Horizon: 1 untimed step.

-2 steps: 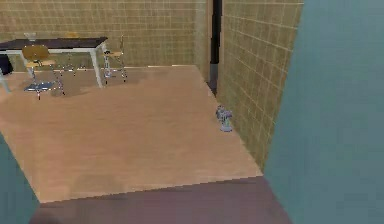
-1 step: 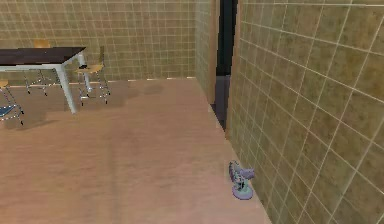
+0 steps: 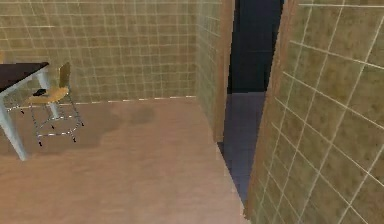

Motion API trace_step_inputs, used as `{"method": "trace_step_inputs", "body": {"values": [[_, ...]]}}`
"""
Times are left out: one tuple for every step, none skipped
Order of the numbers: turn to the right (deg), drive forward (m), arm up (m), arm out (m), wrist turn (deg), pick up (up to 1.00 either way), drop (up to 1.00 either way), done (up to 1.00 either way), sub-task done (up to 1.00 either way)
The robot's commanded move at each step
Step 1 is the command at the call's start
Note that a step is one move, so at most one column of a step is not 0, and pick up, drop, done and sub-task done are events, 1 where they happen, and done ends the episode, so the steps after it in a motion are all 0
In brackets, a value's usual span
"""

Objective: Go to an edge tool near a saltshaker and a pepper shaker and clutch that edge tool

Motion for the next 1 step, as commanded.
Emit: {"method": "trace_step_inputs", "body": {"values": [[-6.0,0.0,0.0,0.0,0.0,0.0,0.0,0.0,0.0]]}}
